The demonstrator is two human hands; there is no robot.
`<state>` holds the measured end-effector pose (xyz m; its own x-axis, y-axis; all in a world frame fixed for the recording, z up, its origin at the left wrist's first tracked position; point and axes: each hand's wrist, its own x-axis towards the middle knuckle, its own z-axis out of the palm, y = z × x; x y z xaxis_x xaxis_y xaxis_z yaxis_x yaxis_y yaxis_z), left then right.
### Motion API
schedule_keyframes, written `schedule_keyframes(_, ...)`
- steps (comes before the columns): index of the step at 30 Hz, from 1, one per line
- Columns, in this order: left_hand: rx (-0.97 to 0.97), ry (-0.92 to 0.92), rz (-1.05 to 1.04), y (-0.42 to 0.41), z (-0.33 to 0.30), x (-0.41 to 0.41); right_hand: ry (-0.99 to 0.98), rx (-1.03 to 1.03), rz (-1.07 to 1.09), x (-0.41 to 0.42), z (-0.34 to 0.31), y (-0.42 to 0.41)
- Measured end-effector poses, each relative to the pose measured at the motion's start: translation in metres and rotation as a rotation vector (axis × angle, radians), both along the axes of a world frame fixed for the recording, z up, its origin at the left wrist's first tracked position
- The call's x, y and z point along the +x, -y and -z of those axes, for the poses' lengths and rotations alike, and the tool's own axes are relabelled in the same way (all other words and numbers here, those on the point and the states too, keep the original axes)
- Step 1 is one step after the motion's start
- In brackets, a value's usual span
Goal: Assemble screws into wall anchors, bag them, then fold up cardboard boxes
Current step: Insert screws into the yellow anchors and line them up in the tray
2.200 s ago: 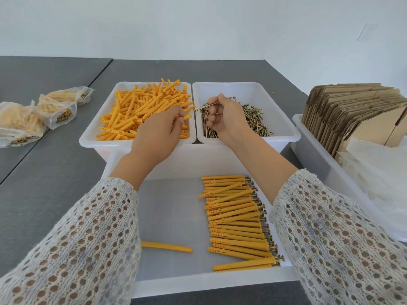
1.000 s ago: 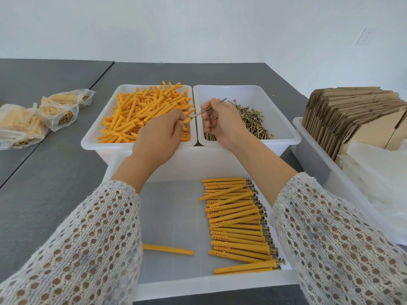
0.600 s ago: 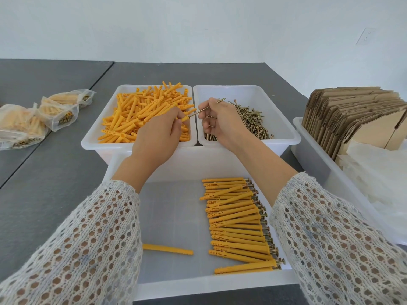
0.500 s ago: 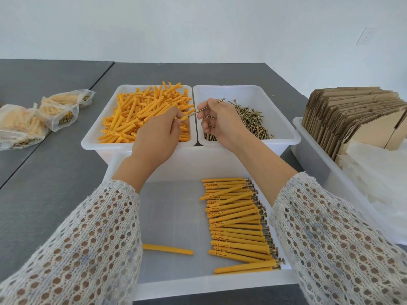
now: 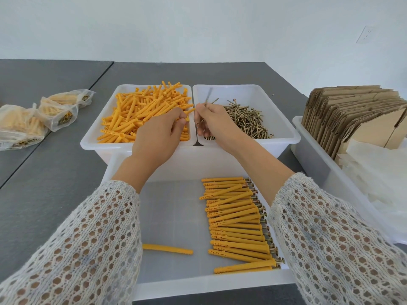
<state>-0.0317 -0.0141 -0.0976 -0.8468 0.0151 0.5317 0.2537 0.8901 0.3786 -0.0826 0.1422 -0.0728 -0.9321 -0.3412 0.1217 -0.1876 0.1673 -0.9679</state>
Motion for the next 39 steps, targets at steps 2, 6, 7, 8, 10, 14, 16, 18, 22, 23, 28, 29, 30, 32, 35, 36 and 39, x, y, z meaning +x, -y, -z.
schedule_keyframes(2, 0.005, -0.016, -0.014, -0.0002, 0.0005, -0.0005, -0.029, 0.004, 0.008, 0.0009, 0.0014, 0.0012)
schedule_keyframes(6, 0.004, -0.077, -0.092, -0.0031, 0.0009, -0.0009, -0.145, 0.09, 0.079, 0.0008, 0.0048, 0.0049)
schedule_keyframes(7, 0.009, -0.089, -0.115, -0.0037, 0.0006, -0.001, -0.177, 0.122, 0.089, 0.0016, 0.005, 0.0055)
schedule_keyframes(8, 0.016, -0.099, -0.135, -0.0041, 0.0001, -0.0011, -0.203, 0.143, 0.09, 0.0027, 0.0048, 0.006)
schedule_keyframes(10, 0.016, -0.109, -0.183, -0.0053, -0.0008, -0.0014, -0.236, 0.154, 0.079, 0.0042, 0.0041, 0.0047)
schedule_keyframes(14, -0.028, -0.138, -0.307, -0.007, -0.0004, -0.0013, -0.235, 0.174, 0.021, 0.0048, 0.0011, 0.0032)
schedule_keyframes(16, -0.037, -0.13, -0.327, -0.0067, 0.0003, -0.0014, -0.225, 0.158, 0.011, 0.0051, -0.0005, 0.0038)
schedule_keyframes(18, -0.034, -0.107, -0.342, -0.0073, 0.0003, -0.0014, -0.204, 0.126, 0.0, 0.0051, -0.001, 0.003)
schedule_keyframes(22, -0.01, -0.074, -0.402, -0.0098, -0.0005, -0.0016, -0.179, 0.092, 0.012, 0.0044, 0.0014, 0.0031)
schedule_keyframes(23, 0.003, -0.069, -0.412, -0.0096, -0.001, -0.0016, -0.177, 0.088, 0.027, 0.0039, 0.0019, 0.0033)
schedule_keyframes(28, 0.046, -0.042, -0.41, -0.0084, -0.0038, -0.0012, -0.149, 0.081, 0.022, 0.0018, 0.0034, 0.0027)
schedule_keyframes(29, 0.033, -0.04, -0.39, -0.0083, -0.0035, -0.0011, -0.152, 0.084, 0.007, 0.0019, 0.0038, 0.0026)
schedule_keyframes(30, 0.018, -0.04, -0.362, -0.0078, -0.0034, -0.0012, -0.153, 0.085, -0.005, 0.002, 0.004, 0.0026)
schedule_keyframes(32, 0.004, -0.045, -0.307, -0.0062, -0.0029, -0.0013, -0.14, 0.083, -0.011, 0.0012, 0.0044, 0.0025)
schedule_keyframes(35, 0.001, -0.058, -0.23, -0.0037, -0.0029, -0.0014, -0.114, 0.07, -0.004, -0.0005, 0.004, 0.0018)
schedule_keyframes(36, -0.007, -0.06, -0.204, -0.0031, -0.0033, -0.001, -0.11, 0.067, 0.001, -0.0005, 0.0038, 0.0017)
schedule_keyframes(39, -0.061, -0.063, -0.124, -0.0044, -0.0053, 0.0013, -0.092, 0.047, 0.033, 0.0008, 0.003, 0.0033)
